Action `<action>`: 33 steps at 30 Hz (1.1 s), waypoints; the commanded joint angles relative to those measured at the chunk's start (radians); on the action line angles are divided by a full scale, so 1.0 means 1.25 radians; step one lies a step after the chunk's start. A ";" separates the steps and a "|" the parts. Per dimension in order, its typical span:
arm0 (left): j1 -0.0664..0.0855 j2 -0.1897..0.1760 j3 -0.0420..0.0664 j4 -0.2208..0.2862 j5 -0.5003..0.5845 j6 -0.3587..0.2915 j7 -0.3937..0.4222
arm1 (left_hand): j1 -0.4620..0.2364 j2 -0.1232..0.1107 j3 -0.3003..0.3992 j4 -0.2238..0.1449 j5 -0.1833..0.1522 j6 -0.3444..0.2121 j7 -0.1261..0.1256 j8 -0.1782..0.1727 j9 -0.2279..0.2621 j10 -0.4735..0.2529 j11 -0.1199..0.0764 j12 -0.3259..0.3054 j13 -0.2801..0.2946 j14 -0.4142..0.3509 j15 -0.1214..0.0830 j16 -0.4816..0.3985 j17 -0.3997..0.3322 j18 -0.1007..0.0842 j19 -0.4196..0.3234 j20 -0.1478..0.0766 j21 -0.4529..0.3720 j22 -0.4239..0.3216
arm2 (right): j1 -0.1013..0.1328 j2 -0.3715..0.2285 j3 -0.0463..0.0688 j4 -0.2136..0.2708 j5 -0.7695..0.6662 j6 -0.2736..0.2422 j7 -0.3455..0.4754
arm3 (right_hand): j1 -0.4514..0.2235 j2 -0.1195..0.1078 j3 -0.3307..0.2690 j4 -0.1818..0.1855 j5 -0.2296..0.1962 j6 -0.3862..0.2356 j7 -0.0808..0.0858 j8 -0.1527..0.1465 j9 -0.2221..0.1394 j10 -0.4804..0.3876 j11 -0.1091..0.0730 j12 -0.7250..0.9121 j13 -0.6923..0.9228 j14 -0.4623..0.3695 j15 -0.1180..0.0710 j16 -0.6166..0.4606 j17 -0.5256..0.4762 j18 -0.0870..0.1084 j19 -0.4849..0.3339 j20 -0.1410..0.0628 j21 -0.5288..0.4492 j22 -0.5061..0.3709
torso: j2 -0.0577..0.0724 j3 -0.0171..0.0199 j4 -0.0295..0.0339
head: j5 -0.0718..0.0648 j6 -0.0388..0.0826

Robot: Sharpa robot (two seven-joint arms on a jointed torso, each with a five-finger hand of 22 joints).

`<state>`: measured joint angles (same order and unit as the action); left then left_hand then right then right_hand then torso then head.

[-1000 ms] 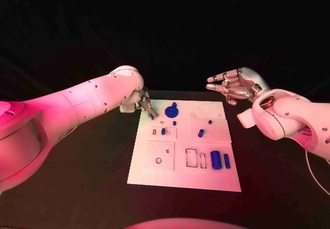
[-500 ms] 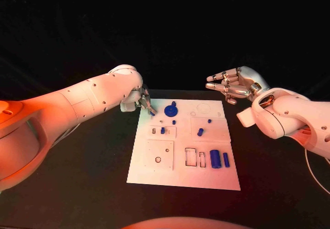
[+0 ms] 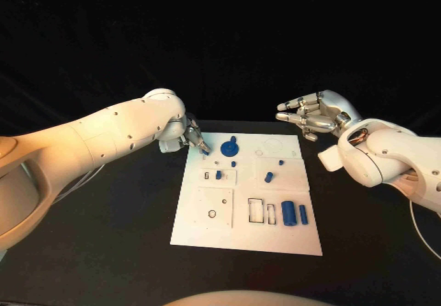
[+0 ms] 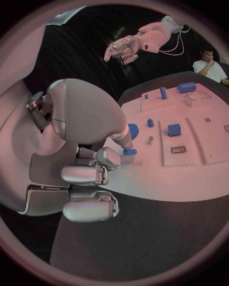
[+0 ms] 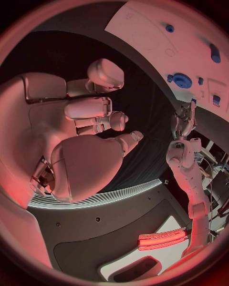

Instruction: Assemble the parts on the task board

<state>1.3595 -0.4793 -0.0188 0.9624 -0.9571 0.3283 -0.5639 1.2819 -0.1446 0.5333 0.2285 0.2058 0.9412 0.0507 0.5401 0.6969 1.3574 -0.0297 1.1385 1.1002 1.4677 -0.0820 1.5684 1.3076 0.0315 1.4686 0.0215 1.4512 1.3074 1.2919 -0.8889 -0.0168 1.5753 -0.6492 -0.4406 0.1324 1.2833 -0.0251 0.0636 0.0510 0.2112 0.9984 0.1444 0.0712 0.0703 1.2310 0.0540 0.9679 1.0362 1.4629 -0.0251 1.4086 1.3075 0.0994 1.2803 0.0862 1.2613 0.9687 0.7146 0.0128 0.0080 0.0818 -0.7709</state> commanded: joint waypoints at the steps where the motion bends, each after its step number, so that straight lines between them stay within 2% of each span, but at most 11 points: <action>1: 0.000 -0.032 -0.001 0.054 0.064 -0.066 0.030 | -0.019 -0.004 0.129 -0.125 0.029 0.013 -0.007 0.005 0.002 0.009 -0.001 0.007 0.005 0.082 -0.004 0.002 0.211 -0.001 0.045 -0.002 0.005 0.148 | -0.001 -0.001 0.000 0.002 -0.010 0.016 -0.003 | 0.005 0.005 -0.002 -0.005 0.003 -0.007 0.000 0.003 0.000 -0.006 0.002 -0.001 -0.001 0.042 0.004 -0.003 0.008 0.015 -0.005 0.000 -0.006 -0.002 | 0.000 0.0002 0.0008 | 0.000 0.002; 5: -0.004 -0.076 -0.003 0.122 0.066 -0.099 0.042 | -0.034 -0.014 0.141 -0.138 0.055 0.020 -0.009 0.006 0.003 0.016 -0.004 0.014 0.012 0.082 -0.006 0.002 0.211 -0.002 0.047 -0.003 0.011 0.153 | -0.001 -0.003 -0.001 0.003 -0.010 0.016 -0.004 | 0.005 0.005 -0.003 -0.005 0.004 -0.007 0.000 0.003 0.000 -0.006 0.002 -0.001 -0.001 0.042 0.004 -0.003 0.008 0.015 -0.005 0.000 -0.006 -0.002 | -0.002 0.0017 0.0029 | 0.000 0.002; 7: -0.007 -0.089 -0.005 0.143 0.060 -0.107 0.045 | -0.037 -0.016 0.144 -0.142 0.061 0.022 -0.009 0.006 0.003 0.018 -0.004 0.015 0.014 0.082 -0.006 0.002 0.211 -0.003 0.048 -0.004 0.012 0.154 | -0.001 -0.004 -0.001 0.003 -0.010 0.016 -0.004 | 0.005 0.005 -0.003 -0.005 0.004 -0.007 0.000 0.003 0.000 -0.006 0.002 -0.001 -0.001 0.042 0.004 -0.003 0.008 0.015 -0.005 0.000 -0.006 -0.002 | -0.003 0.0021 0.0037 | 0.000 0.000; 11: -0.020 -0.129 -0.011 0.210 0.014 -0.131 0.054 | -0.043 -0.019 0.148 -0.147 0.069 0.026 -0.011 0.006 0.003 0.021 -0.005 0.019 0.017 0.082 -0.007 0.002 0.211 -0.003 0.049 -0.004 0.015 0.156 | -0.001 -0.007 -0.001 0.004 -0.010 0.016 -0.005 | 0.004 0.005 -0.003 -0.004 0.006 -0.007 0.000 0.003 0.000 -0.006 0.002 -0.001 -0.001 0.042 0.005 -0.003 0.008 0.015 -0.005 0.000 -0.006 -0.002 | -0.007 0.0026 0.0068 | -0.002 -0.003; 14: -0.029 -0.149 -0.013 0.244 -0.017 -0.136 0.053 | -0.044 -0.020 0.148 -0.148 0.070 0.028 -0.011 0.006 0.002 0.022 -0.005 0.020 0.018 0.082 -0.007 0.002 0.211 -0.004 0.049 -0.004 0.016 0.157 | -0.001 -0.008 -0.001 0.004 -0.010 0.017 -0.006 | 0.004 0.005 -0.003 -0.004 0.006 -0.007 0.000 0.003 0.000 -0.006 0.002 -0.001 -0.001 0.042 0.005 -0.003 0.008 0.015 -0.005 0.000 -0.006 -0.002 | -0.009 0.0024 0.0091 | -0.001 -0.006; 18: -0.041 -0.165 -0.015 0.269 -0.039 -0.142 0.046 | -0.046 -0.020 0.149 -0.149 0.071 0.029 -0.011 0.006 0.002 0.023 -0.006 0.019 0.018 0.082 -0.007 0.002 0.211 -0.003 0.049 -0.004 0.015 0.156 | -0.001 -0.009 -0.002 0.005 -0.010 0.018 -0.007 | 0.004 0.005 -0.003 -0.004 0.006 -0.007 0.000 0.003 0.000 -0.006 0.002 -0.001 -0.001 0.042 0.005 -0.003 0.008 0.015 -0.005 0.000 -0.006 -0.002 | -0.012 0.0024 0.0114 | -0.002 -0.008; 20: -0.048 -0.170 -0.016 0.279 -0.048 -0.146 0.043 | -0.046 -0.020 0.150 -0.149 0.071 0.030 -0.011 0.006 0.002 0.023 -0.006 0.019 0.018 0.082 -0.007 0.002 0.211 -0.004 0.049 -0.004 0.015 0.157 | -0.001 -0.009 -0.002 0.005 -0.010 0.018 -0.007 | 0.004 0.005 -0.003 -0.004 0.006 -0.007 0.000 0.003 0.000 -0.006 0.002 -0.001 -0.001 0.042 0.005 -0.003 0.008 0.015 -0.005 0.000 -0.006 -0.002 | -0.013 0.0015 0.0129 | -0.002 -0.010; 24: -0.057 -0.176 -0.017 0.294 -0.057 -0.149 0.040 | -0.047 -0.021 0.151 -0.150 0.072 0.031 -0.012 0.006 0.002 0.023 -0.006 0.019 0.018 0.082 -0.007 0.002 0.211 -0.004 0.049 -0.004 0.015 0.157 | -0.001 -0.009 -0.003 0.005 -0.011 0.018 -0.007 | 0.004 0.005 -0.003 -0.004 0.006 -0.007 0.000 0.003 0.000 -0.006 0.002 -0.001 -0.001 0.042 0.005 -0.003 0.008 0.015 -0.005 0.000 -0.006 -0.002 | -0.014 0.0005 0.0124 | -0.001 -0.012; 25: -0.059 -0.177 -0.017 0.297 -0.059 -0.149 0.040 | -0.048 -0.021 0.152 -0.151 0.073 0.032 -0.012 0.006 0.002 0.024 -0.006 0.019 0.018 0.082 -0.007 0.002 0.211 -0.004 0.049 -0.004 0.015 0.157 | -0.001 -0.009 -0.003 0.004 -0.011 0.018 -0.007 | 0.004 0.005 -0.004 -0.004 0.008 -0.007 0.000 0.003 0.000 -0.006 0.002 -0.001 -0.002 0.042 0.005 -0.003 0.008 0.015 -0.005 0.000 -0.007 -0.003 | -0.014 0.0012 0.0117 | 0.000 -0.013; 33: -0.066 -0.177 -0.017 0.306 -0.070 -0.144 0.034 | -0.051 -0.022 0.154 -0.153 0.076 0.034 -0.012 0.006 0.001 0.025 -0.007 0.019 0.018 0.082 -0.007 0.002 0.211 -0.004 0.050 -0.005 0.016 0.158 | -0.001 -0.008 -0.004 0.004 -0.012 0.020 -0.006 | 0.004 0.005 -0.005 -0.004 0.009 -0.007 0.001 0.003 0.000 -0.006 0.002 -0.001 -0.001 0.042 0.005 -0.003 0.008 0.016 -0.005 0.000 -0.007 -0.003 | -0.013 0.0022 0.0119 | 0.000 -0.016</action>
<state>1.2779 -0.7022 -0.0409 1.3426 -1.0206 0.1522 -0.5218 1.2211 -0.1812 0.5843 0.1773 0.2963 0.9674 0.0463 0.5415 0.7001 1.3816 -0.0391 1.1593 1.1217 1.4639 -0.0856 1.5684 1.3074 0.0315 1.4686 0.0215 1.4677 1.3074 1.2919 -0.9000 -0.0211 1.5790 -0.6527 -0.4320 0.1233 1.2833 -0.0251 0.0609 0.0482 0.2150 0.9985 0.1444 0.0712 0.0703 1.2283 0.0585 0.9678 1.0350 1.4629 -0.0251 1.4086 1.3081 0.0994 1.2803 0.0862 1.2573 0.9660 0.6982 0.0149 0.0226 0.0822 -0.7892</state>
